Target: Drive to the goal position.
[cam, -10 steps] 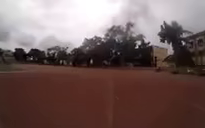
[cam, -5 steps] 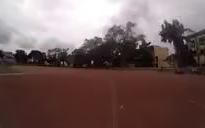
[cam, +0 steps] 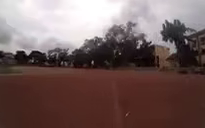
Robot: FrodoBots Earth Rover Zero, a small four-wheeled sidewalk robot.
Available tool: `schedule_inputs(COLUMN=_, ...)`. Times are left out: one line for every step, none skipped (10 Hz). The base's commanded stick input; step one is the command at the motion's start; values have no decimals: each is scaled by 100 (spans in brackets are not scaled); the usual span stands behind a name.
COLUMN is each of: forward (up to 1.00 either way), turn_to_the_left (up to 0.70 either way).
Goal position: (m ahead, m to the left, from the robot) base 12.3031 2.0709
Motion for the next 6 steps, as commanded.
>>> schedule_inputs(forward=70, turn_to_the_left=0)
schedule_inputs(forward=70, turn_to_the_left=0)
schedule_inputs(forward=70, turn_to_the_left=0)
schedule_inputs(forward=70, turn_to_the_left=0)
schedule_inputs(forward=70, turn_to_the_left=0)
schedule_inputs(forward=70, turn_to_the_left=0)
